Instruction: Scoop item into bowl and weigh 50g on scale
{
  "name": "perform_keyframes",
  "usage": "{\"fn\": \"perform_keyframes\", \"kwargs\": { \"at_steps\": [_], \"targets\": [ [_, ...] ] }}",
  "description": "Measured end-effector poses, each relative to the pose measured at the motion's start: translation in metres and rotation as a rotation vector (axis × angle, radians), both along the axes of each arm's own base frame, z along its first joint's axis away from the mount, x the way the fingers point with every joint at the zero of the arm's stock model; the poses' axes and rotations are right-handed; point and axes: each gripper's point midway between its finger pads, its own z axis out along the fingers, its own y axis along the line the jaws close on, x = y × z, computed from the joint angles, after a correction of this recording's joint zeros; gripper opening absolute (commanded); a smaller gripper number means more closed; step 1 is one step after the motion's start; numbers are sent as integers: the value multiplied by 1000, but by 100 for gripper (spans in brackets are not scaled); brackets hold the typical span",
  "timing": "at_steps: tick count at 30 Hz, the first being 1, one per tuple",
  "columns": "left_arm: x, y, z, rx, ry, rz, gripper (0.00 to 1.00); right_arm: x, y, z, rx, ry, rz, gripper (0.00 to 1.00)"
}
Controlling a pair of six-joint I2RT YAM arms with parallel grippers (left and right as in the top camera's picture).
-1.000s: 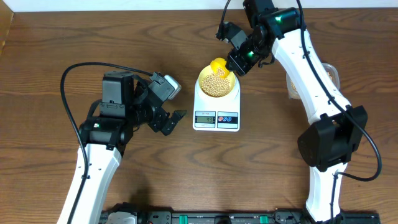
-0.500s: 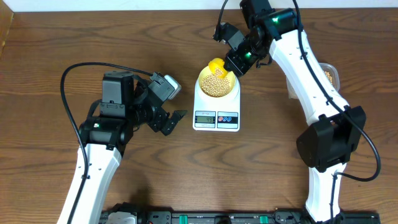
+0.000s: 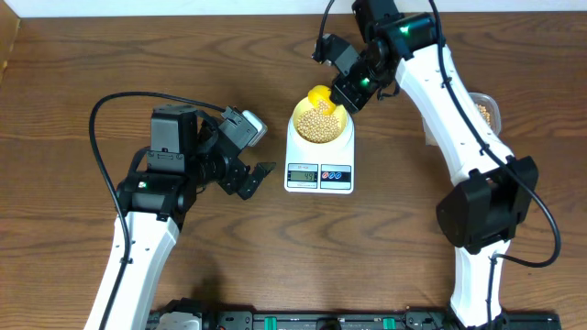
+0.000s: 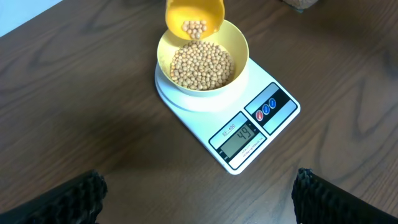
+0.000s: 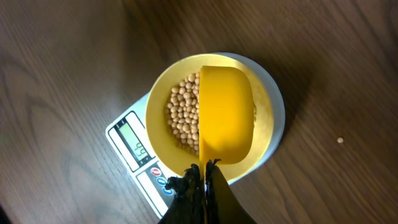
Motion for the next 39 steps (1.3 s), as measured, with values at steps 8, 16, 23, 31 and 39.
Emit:
{"fn": "perform_keyframes", "kwargs": {
  "at_steps": [8, 16, 23, 31, 39],
  "targets": [
    [0, 0, 0, 0, 0, 0, 98, 0, 2, 3, 45, 21, -17, 1],
    [0, 0, 0, 0, 0, 0, 98, 5, -5, 3, 46, 22, -41, 1],
    [0, 0, 0, 0, 0, 0, 98, 5, -2, 2, 20, 6, -38, 1],
    [0, 0, 0, 0, 0, 1, 98, 7, -4, 1, 7, -5, -43, 1],
    [0, 0, 0, 0, 0, 0, 97, 5, 1, 3, 38, 6, -32, 1]
  ]
}}
